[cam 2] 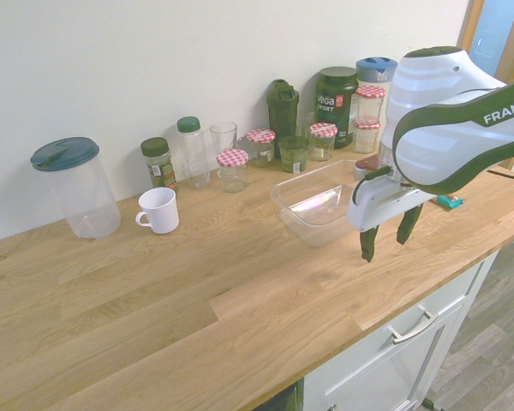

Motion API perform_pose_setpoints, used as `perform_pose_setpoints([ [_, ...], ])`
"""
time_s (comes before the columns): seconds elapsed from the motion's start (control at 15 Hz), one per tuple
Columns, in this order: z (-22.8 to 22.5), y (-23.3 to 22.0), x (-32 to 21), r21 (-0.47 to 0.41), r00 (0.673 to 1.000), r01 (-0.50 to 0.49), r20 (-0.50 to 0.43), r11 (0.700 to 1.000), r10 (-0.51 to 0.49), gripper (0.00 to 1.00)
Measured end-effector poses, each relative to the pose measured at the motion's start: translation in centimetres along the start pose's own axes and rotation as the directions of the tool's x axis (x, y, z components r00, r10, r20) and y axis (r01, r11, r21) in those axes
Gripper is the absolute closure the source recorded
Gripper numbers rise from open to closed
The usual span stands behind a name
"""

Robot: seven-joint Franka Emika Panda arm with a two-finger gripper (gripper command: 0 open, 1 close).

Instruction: Put the protein bar into the container

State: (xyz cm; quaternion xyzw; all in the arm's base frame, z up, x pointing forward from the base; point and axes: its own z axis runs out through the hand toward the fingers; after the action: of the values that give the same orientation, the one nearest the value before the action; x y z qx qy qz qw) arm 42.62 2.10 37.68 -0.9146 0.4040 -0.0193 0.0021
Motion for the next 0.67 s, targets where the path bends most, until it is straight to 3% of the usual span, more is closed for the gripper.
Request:
perform_pose_setpoints([
  [0.33, -1.4, 2.2, 2.6, 0.039, 0.999, -0.045, -0.019, 0.998, 0.046, 0.00],
  [0.67, -3.1, 8.3, 9.8, 0.064, 0.988, -0.146, -0.047, 0.987, 0.149, 0.00],
])
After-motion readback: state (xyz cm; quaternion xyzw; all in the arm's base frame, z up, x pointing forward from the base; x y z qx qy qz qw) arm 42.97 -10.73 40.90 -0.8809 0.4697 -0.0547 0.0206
